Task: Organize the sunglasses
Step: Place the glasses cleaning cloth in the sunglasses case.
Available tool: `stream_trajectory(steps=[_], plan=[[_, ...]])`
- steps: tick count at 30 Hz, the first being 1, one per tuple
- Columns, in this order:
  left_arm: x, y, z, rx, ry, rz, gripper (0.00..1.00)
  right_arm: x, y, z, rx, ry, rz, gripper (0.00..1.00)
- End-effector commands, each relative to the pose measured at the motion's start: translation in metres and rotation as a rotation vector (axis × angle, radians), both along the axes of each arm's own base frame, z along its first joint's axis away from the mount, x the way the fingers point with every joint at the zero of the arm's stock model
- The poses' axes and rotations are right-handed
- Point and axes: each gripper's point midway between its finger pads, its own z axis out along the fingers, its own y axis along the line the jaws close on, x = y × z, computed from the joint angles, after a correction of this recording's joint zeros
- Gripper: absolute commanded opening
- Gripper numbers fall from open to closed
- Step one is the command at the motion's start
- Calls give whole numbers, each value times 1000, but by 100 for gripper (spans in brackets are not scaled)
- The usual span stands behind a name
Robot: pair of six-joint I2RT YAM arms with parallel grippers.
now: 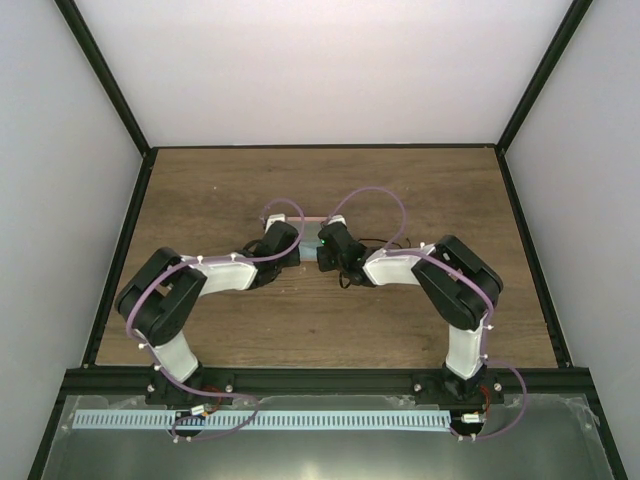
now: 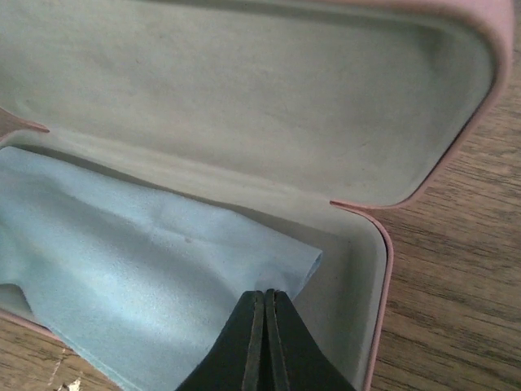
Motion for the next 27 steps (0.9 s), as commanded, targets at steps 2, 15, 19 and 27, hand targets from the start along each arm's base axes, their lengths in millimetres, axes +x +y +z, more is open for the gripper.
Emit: stream_trajectory(steps=[2, 15, 19, 27], plan=[[1, 5, -10, 18, 18, 1, 4, 14, 6, 10, 18, -26, -12, 1], [4, 5, -18, 21, 34, -2, 4, 18, 4, 9, 8, -28, -21, 1], [4, 6, -18, 21, 36, 0, 4, 19, 3, 6, 4, -24, -22, 1], [4, 10, -18, 29, 38, 11, 12, 17, 3, 10, 13, -24, -20, 15]])
